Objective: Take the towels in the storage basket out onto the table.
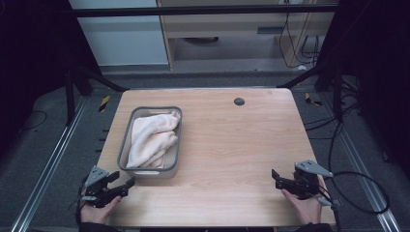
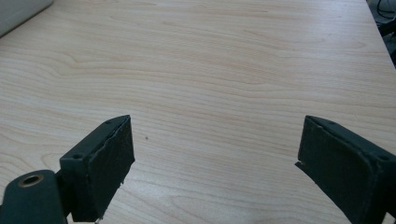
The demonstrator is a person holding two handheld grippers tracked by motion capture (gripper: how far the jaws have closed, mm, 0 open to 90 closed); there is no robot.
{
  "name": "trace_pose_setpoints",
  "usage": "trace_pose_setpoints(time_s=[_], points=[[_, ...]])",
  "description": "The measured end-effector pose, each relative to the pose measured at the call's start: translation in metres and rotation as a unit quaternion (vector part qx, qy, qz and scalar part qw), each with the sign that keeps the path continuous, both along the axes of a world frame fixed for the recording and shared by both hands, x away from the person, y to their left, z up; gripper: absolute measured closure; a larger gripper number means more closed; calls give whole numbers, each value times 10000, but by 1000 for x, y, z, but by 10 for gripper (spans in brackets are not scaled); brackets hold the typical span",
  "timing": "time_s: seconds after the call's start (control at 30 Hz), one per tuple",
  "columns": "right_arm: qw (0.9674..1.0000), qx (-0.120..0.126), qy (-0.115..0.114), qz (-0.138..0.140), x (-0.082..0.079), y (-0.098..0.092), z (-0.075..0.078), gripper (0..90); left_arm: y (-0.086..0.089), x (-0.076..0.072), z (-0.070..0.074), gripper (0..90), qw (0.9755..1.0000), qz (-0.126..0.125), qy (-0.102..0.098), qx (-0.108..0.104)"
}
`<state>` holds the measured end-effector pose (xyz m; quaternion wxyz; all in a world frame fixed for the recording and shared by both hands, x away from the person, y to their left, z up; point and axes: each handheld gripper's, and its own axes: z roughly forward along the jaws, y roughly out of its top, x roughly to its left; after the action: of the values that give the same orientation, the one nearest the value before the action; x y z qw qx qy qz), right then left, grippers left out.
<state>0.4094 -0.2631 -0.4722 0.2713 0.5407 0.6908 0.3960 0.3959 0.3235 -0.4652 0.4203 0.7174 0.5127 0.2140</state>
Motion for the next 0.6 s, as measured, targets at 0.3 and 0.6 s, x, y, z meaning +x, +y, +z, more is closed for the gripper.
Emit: trace_pose_setpoints(time_s=[0.3,0.6], points=[[9998,-167,-32,119,-2,6,-1,109,1,-2,7,286,9999,22,-117,15],[9995,-270,-7,147,-1,8,-2,114,5,-5,20,265,9992,122,-351,-121]])
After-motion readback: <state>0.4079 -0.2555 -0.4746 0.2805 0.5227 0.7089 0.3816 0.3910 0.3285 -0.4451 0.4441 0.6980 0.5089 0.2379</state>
